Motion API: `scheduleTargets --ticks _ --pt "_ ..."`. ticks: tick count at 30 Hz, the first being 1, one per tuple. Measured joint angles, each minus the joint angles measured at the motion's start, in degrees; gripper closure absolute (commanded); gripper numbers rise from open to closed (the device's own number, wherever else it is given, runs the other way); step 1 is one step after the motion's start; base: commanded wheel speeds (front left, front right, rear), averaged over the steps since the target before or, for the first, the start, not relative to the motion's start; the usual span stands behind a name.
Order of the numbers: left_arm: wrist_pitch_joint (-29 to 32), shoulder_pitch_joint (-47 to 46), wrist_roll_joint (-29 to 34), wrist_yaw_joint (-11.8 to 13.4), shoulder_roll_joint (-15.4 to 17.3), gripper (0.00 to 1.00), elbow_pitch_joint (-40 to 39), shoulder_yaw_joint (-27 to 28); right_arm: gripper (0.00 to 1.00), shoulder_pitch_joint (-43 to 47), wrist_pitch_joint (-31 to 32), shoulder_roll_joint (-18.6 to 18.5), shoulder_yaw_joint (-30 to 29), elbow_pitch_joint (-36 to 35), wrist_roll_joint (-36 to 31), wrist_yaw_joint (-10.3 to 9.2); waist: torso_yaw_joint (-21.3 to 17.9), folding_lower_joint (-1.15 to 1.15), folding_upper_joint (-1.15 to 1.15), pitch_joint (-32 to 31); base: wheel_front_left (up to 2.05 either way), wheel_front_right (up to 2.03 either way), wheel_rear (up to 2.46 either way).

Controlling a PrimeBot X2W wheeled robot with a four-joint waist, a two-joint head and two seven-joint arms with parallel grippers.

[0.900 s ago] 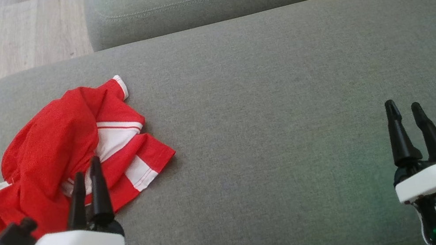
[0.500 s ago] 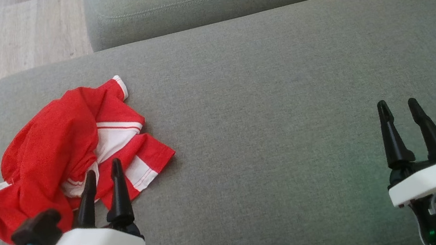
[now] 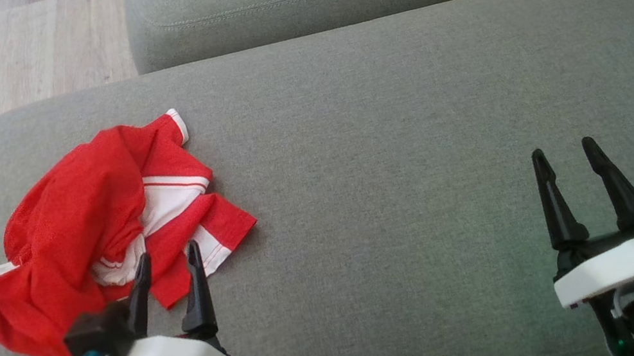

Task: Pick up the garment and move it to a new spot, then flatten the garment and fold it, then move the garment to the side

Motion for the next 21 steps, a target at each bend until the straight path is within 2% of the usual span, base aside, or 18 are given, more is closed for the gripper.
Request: scheduleTargets --ticks 15,17,19,21 --pt "-2.52 -0.36 9.79 5.6 3.27 0.0 0.05 -7.22 0.0 0.02 -2.45 -0.02 0.58 -1.47 -11.91 0.0 -0.05 0.0 0.0 -0.11 0.0 0.0 0.0" --pt "-3.01 -0.36 10.11 6.47 3.24 0.0 -0.12 -7.27 0.0 0.09 -2.98 -0.03 1.02 -1.41 -11.59 0.0 0.01 0.0 0.0 -0.15 0.0 0.0 0.0" --pt "-3.31 -0.35 9.6 6.45 2.98 0.0 -0.86 -7.06 0.0 0.17 -3.2 -0.03 1.3 -0.45 -8.69 -0.01 0.09 0.0 0.0 -0.23 0.0 0.0 0.0" --pt "-3.54 -0.32 8.99 6.12 2.57 0.0 -1.87 -6.65 0.0 0.21 -3.57 -0.07 1.88 -0.09 -8.92 0.0 0.17 0.0 0.0 -0.29 0.0 0.0 0.0"
